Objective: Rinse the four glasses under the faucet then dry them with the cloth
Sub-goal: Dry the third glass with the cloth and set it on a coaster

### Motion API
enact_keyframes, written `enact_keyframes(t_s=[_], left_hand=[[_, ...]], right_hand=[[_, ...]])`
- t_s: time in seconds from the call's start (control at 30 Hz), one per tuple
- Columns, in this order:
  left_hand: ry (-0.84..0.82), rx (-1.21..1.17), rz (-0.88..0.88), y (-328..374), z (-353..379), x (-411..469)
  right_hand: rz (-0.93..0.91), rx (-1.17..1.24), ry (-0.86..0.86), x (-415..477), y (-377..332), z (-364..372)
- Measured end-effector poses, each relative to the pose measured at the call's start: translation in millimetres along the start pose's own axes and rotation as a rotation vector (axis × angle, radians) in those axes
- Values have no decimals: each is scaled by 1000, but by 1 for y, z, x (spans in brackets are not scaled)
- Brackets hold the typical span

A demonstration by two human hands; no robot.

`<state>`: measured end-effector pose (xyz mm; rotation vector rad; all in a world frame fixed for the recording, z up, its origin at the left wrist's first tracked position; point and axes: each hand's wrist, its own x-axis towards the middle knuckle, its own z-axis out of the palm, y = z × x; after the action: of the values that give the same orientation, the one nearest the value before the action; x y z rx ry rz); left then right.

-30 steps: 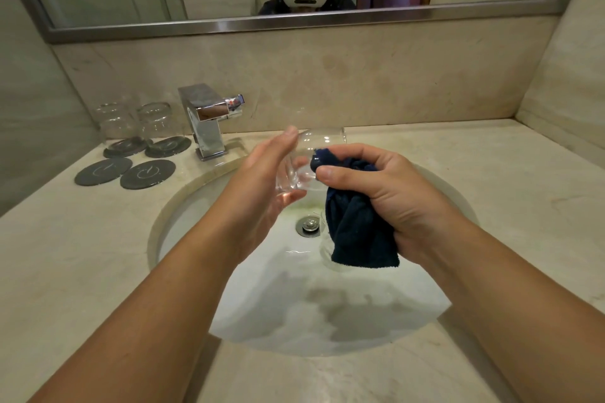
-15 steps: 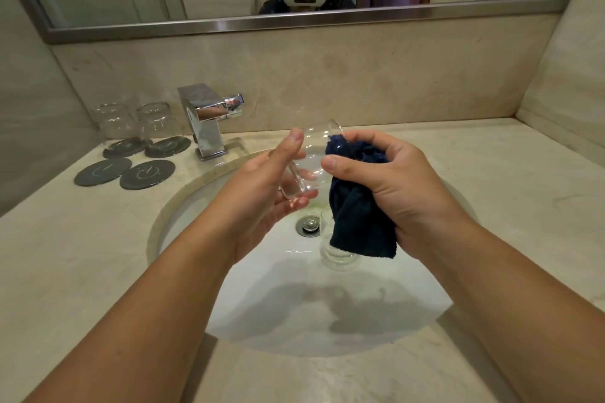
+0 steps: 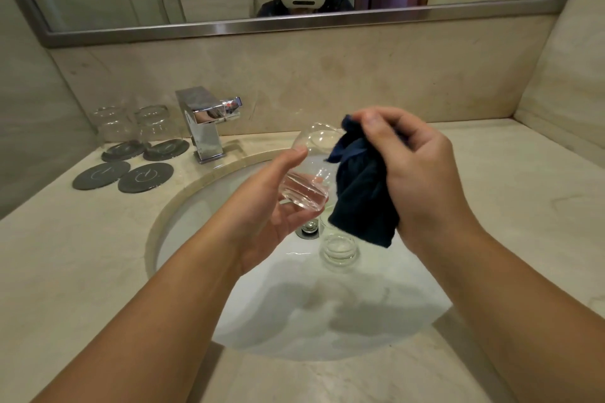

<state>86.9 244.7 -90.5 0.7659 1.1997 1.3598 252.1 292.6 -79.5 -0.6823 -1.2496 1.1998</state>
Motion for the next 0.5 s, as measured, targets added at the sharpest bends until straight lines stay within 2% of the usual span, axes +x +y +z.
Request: enact_keyframes(t_s=[0.07, 0.17, 0.27, 0.5], left_hand=[[-38, 34, 35, -3, 1, 1], [-46, 48, 84, -5, -1, 2], [0, 16, 132, -4, -1, 1], [-58, -44, 142, -6, 6, -4]], right_hand=[[-96, -116, -104, -7, 2, 6], [-150, -176, -142, -5, 5, 4], [-126, -131, -100, -1, 6, 0], [11, 80, 19, 6, 11, -2]])
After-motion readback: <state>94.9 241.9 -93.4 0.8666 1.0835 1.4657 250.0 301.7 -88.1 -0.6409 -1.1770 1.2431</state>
